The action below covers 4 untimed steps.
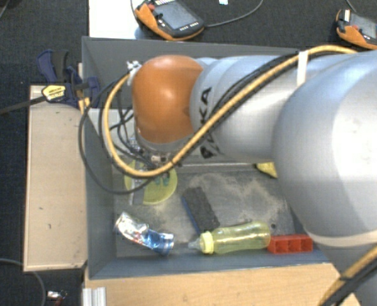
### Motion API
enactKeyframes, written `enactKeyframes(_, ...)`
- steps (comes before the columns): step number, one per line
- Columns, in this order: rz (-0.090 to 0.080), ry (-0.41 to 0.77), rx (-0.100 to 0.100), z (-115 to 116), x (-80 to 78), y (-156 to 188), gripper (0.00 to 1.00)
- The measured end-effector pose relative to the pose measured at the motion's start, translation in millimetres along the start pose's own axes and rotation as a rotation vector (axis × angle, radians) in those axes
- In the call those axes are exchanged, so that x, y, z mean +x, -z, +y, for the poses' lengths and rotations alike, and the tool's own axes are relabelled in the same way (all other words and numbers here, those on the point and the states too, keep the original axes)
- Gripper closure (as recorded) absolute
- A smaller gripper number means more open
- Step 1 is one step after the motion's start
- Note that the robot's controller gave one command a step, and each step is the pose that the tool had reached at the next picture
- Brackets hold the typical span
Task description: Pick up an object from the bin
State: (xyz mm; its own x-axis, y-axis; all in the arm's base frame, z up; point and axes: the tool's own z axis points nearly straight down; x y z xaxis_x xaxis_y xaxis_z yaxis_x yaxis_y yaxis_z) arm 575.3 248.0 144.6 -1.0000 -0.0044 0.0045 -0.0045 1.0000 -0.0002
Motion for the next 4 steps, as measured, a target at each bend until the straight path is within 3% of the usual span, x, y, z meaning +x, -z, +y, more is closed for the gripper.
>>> enactKeyframes(1,-0.007,-0.007,-0.002,-1.4,-2.1,5.1,0.00)
enactKeyframes(2,-0.005,-0.129,-0.002,5.3,-4.0,-74.1,0.00)
enactKeyframes(3,-0.016,-0.101,-0.006,3.9,-8.1,-12.4,0.00)
enactKeyframes(4,-0.002,-0.123,-0.002,4.2,-3.6,-66.5,0.00)
